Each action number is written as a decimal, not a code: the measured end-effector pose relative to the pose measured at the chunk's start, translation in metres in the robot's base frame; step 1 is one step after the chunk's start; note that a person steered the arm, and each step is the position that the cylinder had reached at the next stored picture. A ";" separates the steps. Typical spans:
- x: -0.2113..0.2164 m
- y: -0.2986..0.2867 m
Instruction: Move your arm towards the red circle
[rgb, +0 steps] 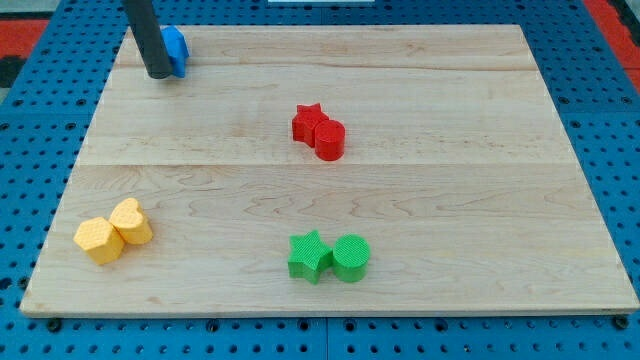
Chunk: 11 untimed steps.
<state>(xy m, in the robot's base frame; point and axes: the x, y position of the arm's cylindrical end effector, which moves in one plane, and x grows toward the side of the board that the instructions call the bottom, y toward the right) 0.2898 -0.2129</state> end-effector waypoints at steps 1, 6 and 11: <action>0.001 0.023; 0.012 0.288; 0.099 0.178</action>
